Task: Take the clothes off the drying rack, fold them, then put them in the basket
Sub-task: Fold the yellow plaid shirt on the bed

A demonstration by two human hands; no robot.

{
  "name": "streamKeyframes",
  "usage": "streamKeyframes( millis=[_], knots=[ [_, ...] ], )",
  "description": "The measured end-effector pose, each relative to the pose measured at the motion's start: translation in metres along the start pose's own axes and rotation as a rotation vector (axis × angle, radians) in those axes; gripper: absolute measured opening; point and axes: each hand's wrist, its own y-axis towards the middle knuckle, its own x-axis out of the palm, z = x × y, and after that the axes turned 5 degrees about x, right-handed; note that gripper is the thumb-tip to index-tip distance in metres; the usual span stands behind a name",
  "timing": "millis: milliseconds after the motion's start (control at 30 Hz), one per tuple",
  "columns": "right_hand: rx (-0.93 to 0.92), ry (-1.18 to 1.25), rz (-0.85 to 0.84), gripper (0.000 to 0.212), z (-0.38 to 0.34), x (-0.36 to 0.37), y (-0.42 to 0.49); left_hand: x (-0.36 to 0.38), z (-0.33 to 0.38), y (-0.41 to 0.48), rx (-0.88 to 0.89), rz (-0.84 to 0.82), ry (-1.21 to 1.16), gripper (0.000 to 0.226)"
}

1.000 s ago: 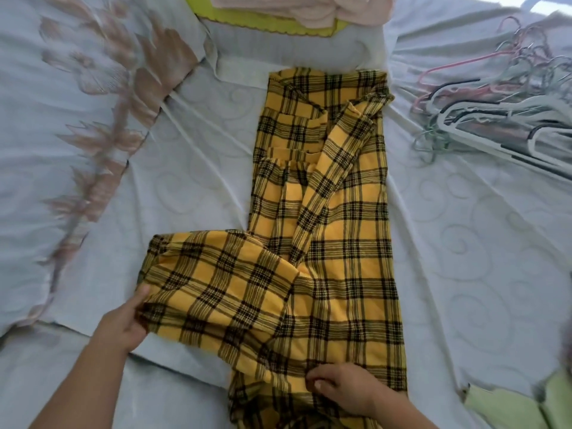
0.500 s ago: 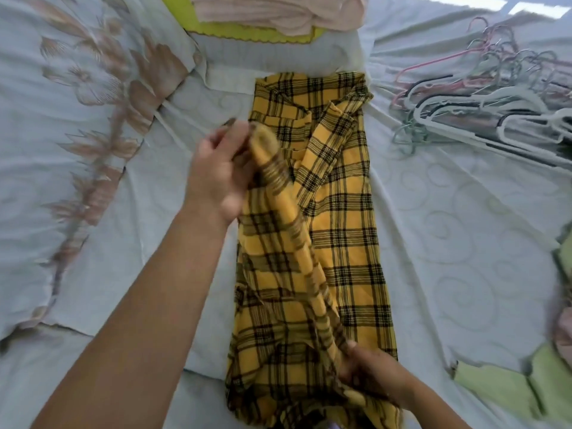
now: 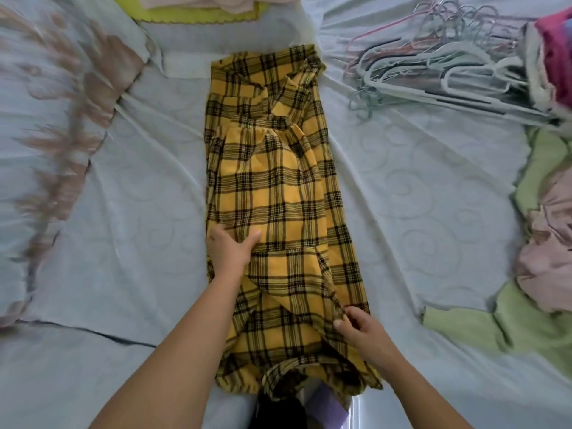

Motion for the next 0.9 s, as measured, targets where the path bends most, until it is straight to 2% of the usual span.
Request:
streamKeyframes(
  millis=[67, 133, 167, 267, 367, 467, 567, 700, 800, 900],
  knots=[
    [0.064, 0.166, 0.089, 0.02, 0.011, -0.003, 0.0, -0.001, -0.009, -0.011, 0.174, -0.058, 0.098, 0.078],
    [0.143, 0.152, 0.167, 0.022, 0.023, -0.009, -0.003, -0.004, -0.02, -0.019, 0.253, -0.089, 0.144, 0.073],
    [0.166, 0.074, 0.18, 0.022, 0.028, -0.013, -0.004, -0.008, -0.026, -0.022, 0.215, -0.051, 0.118, 0.072],
    [0.121, -0.145, 0.274, 0.023, 0.036, -0.017, -0.003, -0.023, -0.053, -0.033, -0.062, 0.102, 0.06, 0.072],
    [0.006, -0.155, 0.434, 0.031, 0.034, -0.014, 0.002, -0.026, -0.092, -0.057, -0.236, -0.007, -0.111, 0.073],
    [0.048, -0.062, 0.4, 0.034, 0.032, -0.003, 0.005, -0.024, -0.119, -0.081, -0.302, -0.122, -0.226, 0.061],
    [0.133, -0.105, 0.297, 0.028, 0.031, -0.002, 0.005, -0.023, -0.133, -0.099, -0.323, -0.271, -0.339, 0.053],
    [0.218, 0.156, 0.064, 0.019, 0.024, -0.011, -0.009, -0.038, -0.14, -0.113, -0.187, -0.253, -0.515, 0.045],
    [0.186, -0.038, 0.086, 0.028, 0.028, -0.008, -0.016, -0.05, -0.141, -0.124, -0.13, -0.304, -0.546, 0.057],
    [0.119, -0.214, 0.139, 0.033, 0.031, -0.004, -0.013, -0.049, -0.151, -0.129, -0.22, -0.361, -0.48, 0.064]
  ],
)
